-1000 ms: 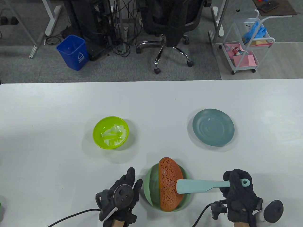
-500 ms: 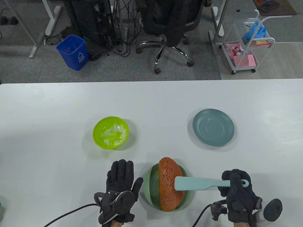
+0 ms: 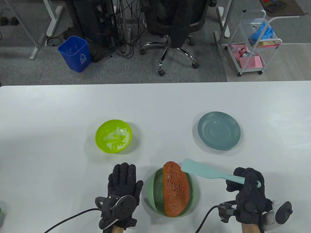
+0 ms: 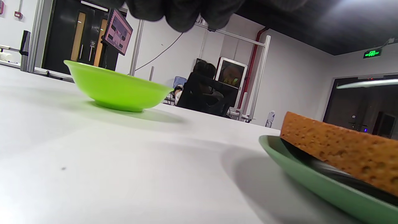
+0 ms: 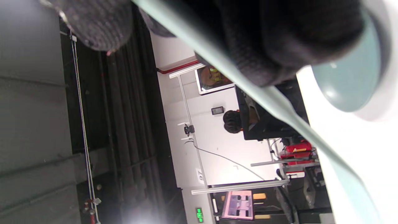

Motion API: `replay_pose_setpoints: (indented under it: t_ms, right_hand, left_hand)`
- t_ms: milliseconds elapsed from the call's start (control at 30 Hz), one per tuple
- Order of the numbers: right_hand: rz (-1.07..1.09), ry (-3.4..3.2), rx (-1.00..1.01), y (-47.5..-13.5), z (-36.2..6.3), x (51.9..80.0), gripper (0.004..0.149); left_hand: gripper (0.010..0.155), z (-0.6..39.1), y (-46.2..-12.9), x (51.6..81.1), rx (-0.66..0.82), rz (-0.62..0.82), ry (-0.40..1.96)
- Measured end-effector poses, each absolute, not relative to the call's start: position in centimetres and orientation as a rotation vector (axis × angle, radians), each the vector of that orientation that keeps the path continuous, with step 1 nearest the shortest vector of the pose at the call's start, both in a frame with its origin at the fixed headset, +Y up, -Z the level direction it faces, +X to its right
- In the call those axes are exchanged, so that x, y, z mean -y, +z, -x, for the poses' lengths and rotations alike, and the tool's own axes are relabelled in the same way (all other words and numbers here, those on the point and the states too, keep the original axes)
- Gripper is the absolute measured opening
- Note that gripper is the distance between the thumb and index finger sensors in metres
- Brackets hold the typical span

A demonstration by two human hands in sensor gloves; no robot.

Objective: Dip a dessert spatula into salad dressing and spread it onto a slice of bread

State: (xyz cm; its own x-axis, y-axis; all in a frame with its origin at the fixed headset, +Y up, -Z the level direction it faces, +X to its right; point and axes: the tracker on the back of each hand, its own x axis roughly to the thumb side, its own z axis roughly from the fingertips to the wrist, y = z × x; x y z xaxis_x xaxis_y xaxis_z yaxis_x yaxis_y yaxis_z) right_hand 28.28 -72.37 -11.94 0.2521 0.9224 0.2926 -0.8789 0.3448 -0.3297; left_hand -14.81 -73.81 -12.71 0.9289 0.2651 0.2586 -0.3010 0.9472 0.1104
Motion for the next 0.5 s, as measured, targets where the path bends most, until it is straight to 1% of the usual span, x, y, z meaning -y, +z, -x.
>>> replay_pose_setpoints:
  t_ms: [100, 333, 500]
  right_hand:
    - [0.113, 1.188, 0.457, -12.5, -28.5, 72.1, 0.05]
    - [0.129, 1.218, 0.482, -14.7, -28.8, 70.6, 0.053]
    - [0.175, 1.231, 0.504, -16.7, -28.8, 70.5, 0.054]
  left_hand:
    - [0.069, 14.7, -12.8, 73.8, 0.251, -0.144, 0.295]
    - [0.069, 14.9, -12.9, 73.8, 0.254, -0.134, 0.321]
    - [0.07, 14.8, -12.9, 73.8, 0.258, -0.13, 0.324]
